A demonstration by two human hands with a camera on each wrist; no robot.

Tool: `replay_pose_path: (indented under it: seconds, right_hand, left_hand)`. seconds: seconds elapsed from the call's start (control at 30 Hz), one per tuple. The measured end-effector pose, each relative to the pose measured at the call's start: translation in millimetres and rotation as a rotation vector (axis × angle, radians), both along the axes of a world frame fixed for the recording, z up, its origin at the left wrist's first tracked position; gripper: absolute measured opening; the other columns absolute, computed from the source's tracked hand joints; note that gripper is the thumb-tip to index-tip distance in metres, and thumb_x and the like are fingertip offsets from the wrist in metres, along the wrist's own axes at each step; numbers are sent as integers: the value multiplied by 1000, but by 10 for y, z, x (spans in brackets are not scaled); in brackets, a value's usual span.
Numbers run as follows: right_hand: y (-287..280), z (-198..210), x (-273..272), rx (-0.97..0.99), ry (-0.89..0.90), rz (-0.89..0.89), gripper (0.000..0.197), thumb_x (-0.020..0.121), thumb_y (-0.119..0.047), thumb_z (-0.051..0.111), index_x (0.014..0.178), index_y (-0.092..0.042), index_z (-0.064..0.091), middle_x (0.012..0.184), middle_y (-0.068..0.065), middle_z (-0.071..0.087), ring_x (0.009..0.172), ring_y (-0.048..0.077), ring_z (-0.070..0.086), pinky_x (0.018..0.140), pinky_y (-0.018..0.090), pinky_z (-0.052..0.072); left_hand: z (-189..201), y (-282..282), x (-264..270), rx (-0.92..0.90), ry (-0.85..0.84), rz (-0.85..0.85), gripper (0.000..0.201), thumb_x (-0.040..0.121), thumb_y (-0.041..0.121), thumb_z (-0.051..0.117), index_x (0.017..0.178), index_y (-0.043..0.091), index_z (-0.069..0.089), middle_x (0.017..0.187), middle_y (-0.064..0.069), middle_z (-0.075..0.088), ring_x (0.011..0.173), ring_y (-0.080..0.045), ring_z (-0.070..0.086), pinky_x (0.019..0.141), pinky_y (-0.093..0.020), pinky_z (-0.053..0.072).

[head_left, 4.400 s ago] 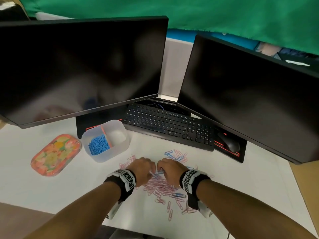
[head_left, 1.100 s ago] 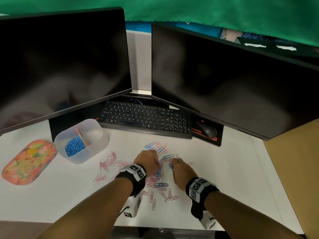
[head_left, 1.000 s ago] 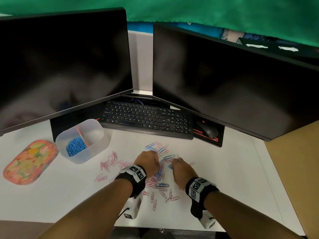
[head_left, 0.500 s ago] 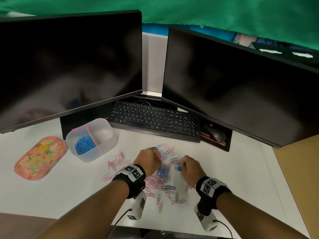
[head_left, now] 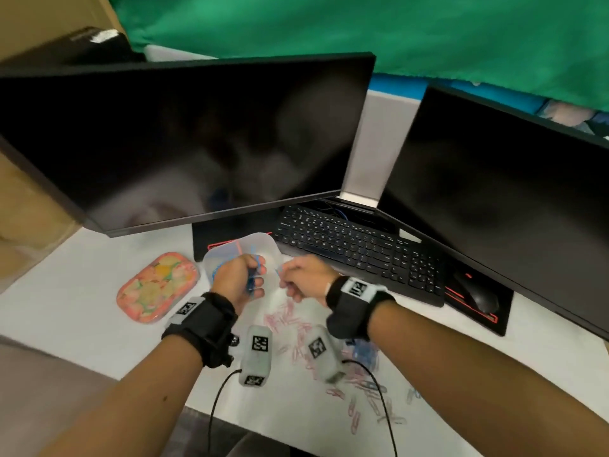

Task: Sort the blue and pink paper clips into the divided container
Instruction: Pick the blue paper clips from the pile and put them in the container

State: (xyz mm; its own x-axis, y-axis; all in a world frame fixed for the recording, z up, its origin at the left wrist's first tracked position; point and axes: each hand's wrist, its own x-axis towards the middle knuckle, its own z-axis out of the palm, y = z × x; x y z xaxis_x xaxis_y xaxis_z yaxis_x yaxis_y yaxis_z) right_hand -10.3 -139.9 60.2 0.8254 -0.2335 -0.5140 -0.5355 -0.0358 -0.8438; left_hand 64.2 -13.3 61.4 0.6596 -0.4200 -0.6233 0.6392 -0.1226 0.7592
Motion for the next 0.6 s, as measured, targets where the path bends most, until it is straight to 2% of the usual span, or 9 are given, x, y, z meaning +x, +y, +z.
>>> replay_pose_path:
  seconds: [0.07, 0.13, 0.23, 0.3, 0.33, 0.4, 0.47, 0.53, 0.6]
  right_hand:
    - [162, 34, 321, -78, 24, 69, 25, 92, -3, 47, 70, -13, 54, 65, 7, 56, 52, 17, 51, 44, 24, 44]
    - [276, 69, 555, -150, 75, 117, 24, 90, 0, 45, 71, -9, 57, 66, 10, 58, 54, 21, 54, 51, 27, 48]
    - [354, 87, 788, -175, 114, 158, 20, 88, 0, 48, 100, 4, 63, 81, 12, 61, 62, 19, 59, 59, 27, 55]
    - [373, 82, 867, -223, 119, 203, 31, 86, -3, 50, 114, 4, 60, 89, 11, 59, 63, 17, 58, 53, 23, 51]
    - [376, 83, 882, -260, 113, 223, 33, 86, -5, 50, 117, 3, 59, 90, 11, 58, 64, 17, 57, 50, 21, 49]
    - [381, 99, 889, -297, 97, 224, 34, 87, -6, 48, 117, 2, 59, 91, 11, 57, 68, 20, 56, 51, 23, 47]
    - [352, 151, 854, -359, 82, 220, 31, 86, -6, 49, 112, 1, 64, 94, 13, 62, 77, 24, 60, 63, 30, 54]
    - [268, 195, 755, -426, 48, 174, 25, 84, -4, 52, 103, 0, 68, 95, 15, 67, 86, 26, 63, 84, 39, 56]
    - [109, 194, 573, -362, 10, 68, 22, 83, 0, 54, 99, -2, 69, 90, 17, 69, 87, 28, 67, 87, 44, 56]
  left_hand:
    - [37, 102, 178, 84, -44, 63, 20, 88, 7, 36, 77, 15, 51, 65, -3, 44, 44, -13, 38, 45, -20, 30]
    - [78, 179, 297, 156, -59, 98, 19, 92, 9, 41, 78, 13, 53, 67, -5, 47, 51, -14, 45, 51, -25, 38]
    - [81, 241, 414, 228, -48, 107, 14, 93, 16, 47, 83, 11, 54, 77, -8, 51, 69, -20, 53, 70, -34, 51]
    - [73, 265, 464, 258, -60, 117, 14, 94, 19, 48, 84, 11, 54, 81, -9, 51, 83, -24, 54, 83, -40, 51]
    - [74, 271, 482, 269, -86, 97, 13, 94, 20, 48, 85, 13, 53, 83, -8, 51, 89, -26, 53, 86, -41, 50]
    - [86, 267, 499, 262, -151, 51, 10, 95, 20, 47, 88, 17, 53, 96, -6, 51, 96, -24, 47, 88, -44, 46]
    - [102, 253, 500, 275, -198, 37, 7, 96, 18, 45, 97, 14, 50, 106, -7, 46, 99, -25, 45, 96, -45, 44]
    - [87, 210, 487, 318, -260, 46, 8, 95, 17, 46, 94, 15, 53, 106, -7, 48, 105, -28, 49, 103, -47, 43]
    - [56, 137, 421, 306, -359, 46, 14, 92, 14, 48, 84, 20, 58, 100, -4, 54, 106, -28, 51, 102, -49, 44]
